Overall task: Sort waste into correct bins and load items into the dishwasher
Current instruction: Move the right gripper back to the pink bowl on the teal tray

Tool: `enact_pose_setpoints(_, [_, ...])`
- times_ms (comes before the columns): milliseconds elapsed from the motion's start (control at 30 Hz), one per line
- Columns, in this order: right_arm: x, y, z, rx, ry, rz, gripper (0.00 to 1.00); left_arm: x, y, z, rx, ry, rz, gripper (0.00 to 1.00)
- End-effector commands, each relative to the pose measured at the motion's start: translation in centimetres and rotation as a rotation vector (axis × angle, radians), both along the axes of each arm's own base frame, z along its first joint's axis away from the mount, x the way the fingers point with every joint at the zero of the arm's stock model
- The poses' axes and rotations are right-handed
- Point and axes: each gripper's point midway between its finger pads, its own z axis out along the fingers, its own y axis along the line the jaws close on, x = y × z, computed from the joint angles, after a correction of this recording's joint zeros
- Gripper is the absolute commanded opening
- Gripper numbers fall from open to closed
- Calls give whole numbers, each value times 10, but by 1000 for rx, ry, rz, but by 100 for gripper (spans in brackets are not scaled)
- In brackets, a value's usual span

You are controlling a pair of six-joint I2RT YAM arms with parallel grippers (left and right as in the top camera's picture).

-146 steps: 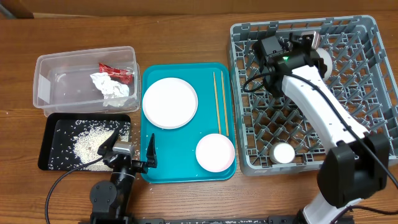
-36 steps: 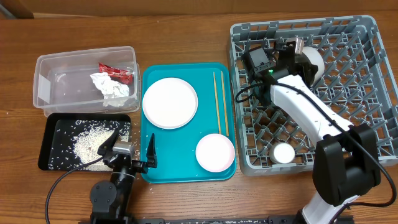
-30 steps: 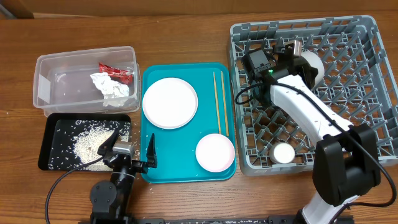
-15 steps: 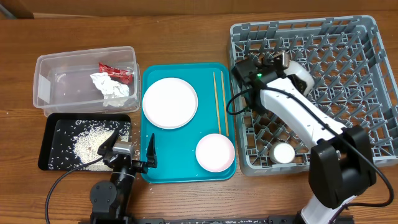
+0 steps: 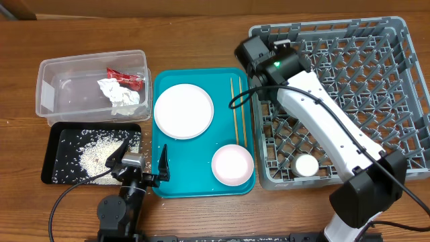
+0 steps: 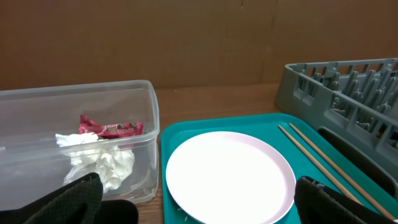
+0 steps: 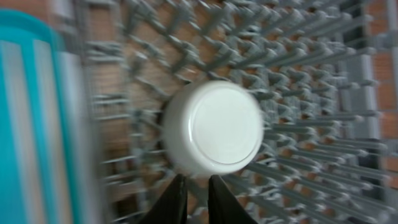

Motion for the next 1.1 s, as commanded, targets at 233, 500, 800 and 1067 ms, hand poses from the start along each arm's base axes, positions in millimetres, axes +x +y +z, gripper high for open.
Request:
enact_pose_setpoints(233, [-56, 141, 3, 702, 313, 336, 68, 0, 0, 0, -14, 1, 1, 100])
enact_pose_setpoints(500, [-100, 127, -72, 523, 505, 534, 58, 0, 0, 0, -14, 1, 1, 100])
enact_pose_setpoints(800, [-102, 104, -136, 364, 509, 704, 52, 0, 0, 0, -14, 1, 1, 100])
enact_pose_setpoints(1067, [-124, 116, -151, 453, 571, 804, 48, 0, 0, 0, -14, 1, 1, 100])
